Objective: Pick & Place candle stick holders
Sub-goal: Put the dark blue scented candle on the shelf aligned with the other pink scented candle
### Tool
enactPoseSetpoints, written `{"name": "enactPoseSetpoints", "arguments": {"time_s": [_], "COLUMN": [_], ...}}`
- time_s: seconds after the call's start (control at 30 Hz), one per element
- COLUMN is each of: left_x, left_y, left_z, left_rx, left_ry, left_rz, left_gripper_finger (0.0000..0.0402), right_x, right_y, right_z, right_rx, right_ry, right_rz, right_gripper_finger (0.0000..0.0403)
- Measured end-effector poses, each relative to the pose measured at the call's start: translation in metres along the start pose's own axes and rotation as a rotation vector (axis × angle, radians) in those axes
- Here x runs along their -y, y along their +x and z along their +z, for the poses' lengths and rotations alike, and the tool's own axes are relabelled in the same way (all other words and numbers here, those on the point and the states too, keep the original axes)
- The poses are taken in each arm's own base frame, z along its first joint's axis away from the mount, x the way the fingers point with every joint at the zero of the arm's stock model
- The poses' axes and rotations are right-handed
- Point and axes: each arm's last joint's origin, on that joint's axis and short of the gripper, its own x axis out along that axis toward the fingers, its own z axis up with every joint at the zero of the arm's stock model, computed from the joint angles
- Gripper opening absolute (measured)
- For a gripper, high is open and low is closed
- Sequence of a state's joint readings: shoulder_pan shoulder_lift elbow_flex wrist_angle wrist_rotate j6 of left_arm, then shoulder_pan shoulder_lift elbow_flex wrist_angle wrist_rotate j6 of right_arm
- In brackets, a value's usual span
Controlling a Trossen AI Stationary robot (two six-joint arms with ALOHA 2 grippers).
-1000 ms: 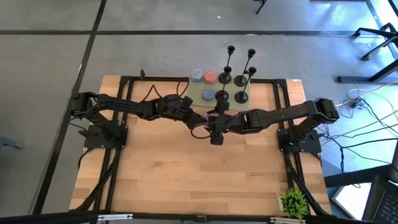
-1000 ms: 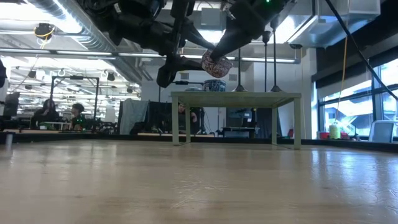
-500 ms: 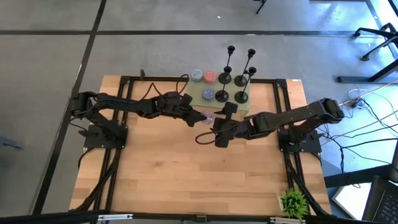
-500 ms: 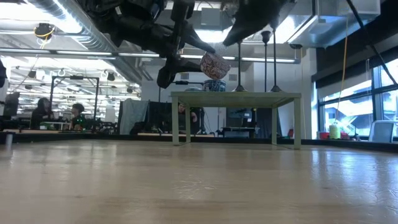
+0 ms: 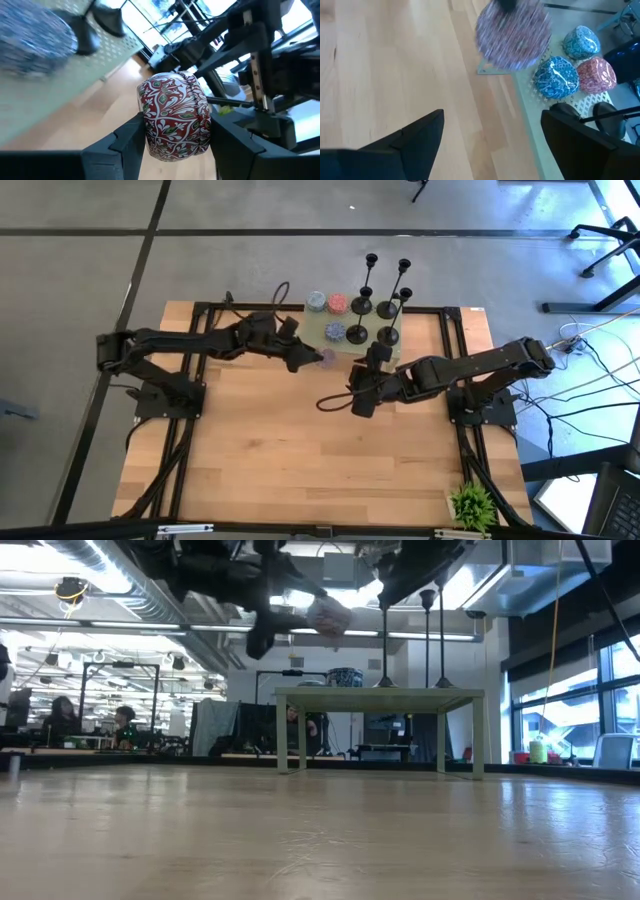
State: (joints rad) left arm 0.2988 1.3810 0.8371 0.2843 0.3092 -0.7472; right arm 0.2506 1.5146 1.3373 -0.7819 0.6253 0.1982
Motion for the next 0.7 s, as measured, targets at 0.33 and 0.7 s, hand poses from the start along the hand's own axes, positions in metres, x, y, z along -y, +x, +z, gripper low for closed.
{"name": "enactPoseSetpoints", "arguments": {"time_s": [0.33, 0.7], "left_x": [-0.018, -0.060], "left_y": [-0.030, -0.016], "left_z": [0.010, 0.021], "left_rx": [0.008, 0.011], "left_ry": [0.057, -0.005], "left_rz": [0.261, 0.287], "left_gripper_finger": [0.0191, 0.0191], "right_x": [-0.001, -0.001], "right_y": [0.000, 0.000], "right_z": [0.000, 0.004], "right_rx": [0.004, 0.038], "right_ry": [0.008, 0.055], "right_rz": [0.009, 0.017], "right_gripper_finger": [0.0337, 0.0337]}}
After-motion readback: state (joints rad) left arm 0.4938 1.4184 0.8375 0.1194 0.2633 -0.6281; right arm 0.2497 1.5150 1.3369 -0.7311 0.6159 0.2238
